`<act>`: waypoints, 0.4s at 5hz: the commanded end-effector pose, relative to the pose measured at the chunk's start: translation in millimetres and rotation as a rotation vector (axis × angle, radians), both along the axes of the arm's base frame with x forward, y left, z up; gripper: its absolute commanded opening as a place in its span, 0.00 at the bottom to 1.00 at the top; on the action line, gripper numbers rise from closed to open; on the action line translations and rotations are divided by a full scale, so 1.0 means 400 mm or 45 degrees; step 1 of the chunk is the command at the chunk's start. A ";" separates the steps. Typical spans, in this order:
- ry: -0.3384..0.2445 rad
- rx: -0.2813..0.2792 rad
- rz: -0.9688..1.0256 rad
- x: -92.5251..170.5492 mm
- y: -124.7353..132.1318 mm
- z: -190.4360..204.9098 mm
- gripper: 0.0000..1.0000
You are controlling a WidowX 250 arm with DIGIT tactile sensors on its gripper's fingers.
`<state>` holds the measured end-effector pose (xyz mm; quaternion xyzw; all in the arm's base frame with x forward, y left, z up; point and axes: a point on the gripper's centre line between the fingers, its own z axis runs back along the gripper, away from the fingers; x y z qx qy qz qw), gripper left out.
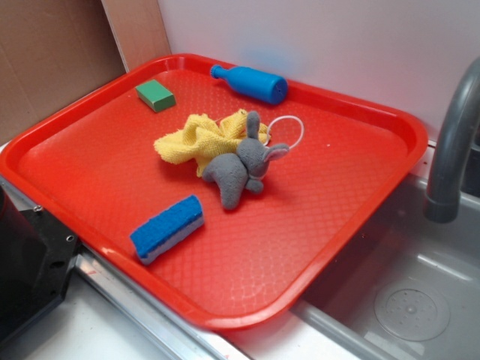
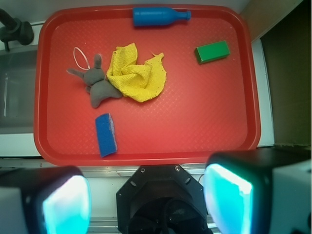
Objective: Grab the green block.
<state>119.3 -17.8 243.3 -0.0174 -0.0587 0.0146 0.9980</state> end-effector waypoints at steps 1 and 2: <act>0.000 0.000 0.000 0.000 0.000 0.000 1.00; -0.052 -0.016 0.179 0.022 0.031 -0.003 1.00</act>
